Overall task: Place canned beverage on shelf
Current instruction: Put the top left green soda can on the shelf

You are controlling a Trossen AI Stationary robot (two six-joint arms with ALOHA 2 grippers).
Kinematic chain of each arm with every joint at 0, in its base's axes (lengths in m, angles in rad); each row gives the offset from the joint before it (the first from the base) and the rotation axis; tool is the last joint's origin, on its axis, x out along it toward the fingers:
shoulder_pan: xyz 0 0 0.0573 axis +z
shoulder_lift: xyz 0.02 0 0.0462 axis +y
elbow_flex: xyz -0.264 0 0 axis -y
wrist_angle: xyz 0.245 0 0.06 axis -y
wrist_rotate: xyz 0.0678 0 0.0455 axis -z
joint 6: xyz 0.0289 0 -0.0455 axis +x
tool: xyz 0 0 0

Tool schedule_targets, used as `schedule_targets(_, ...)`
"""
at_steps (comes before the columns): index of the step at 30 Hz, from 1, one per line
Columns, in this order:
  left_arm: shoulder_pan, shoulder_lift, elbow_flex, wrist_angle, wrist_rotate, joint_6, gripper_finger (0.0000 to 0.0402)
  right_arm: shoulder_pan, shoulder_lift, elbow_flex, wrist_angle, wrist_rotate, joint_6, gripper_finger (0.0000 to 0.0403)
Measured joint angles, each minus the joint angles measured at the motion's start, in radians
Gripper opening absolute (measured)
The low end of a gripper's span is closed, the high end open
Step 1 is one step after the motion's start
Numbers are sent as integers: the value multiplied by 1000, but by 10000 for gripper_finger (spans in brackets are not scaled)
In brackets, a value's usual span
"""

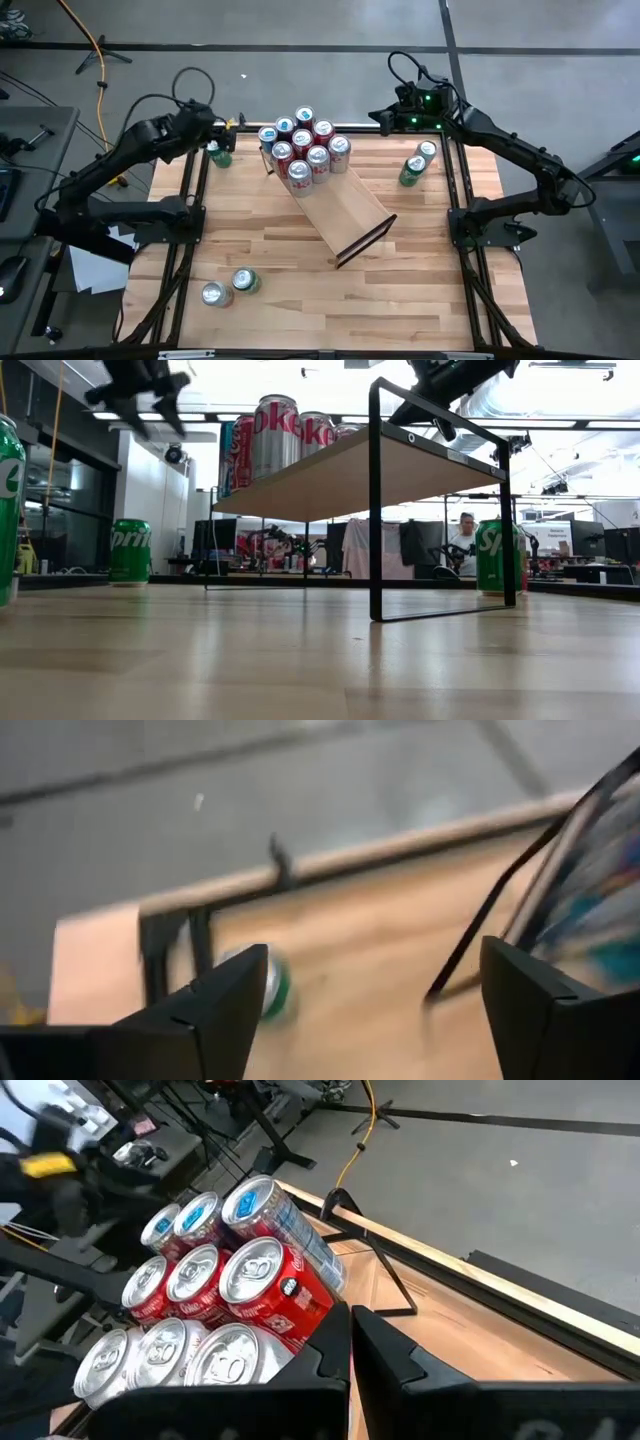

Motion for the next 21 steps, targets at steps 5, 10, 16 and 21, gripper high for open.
schedule_targets(5, 41, 0, -85, -43, 10, -116, 280, 0, 0, 0, 0, 0, -17, 0)
schedule_targets(10, 85, 0, -202, -22, -6, -282, 280, 0, 0, 0, 0, 0, -18, 0)
schedule_targets(16, 132, 1, -329, 61, -70, -377, 280, 0, 0, 0, 0, -3, -18, 0)
schedule_targets(21, 173, 1, -393, 184, -121, -422, 280, 0, 0, 0, -15, -4, -19, 0)
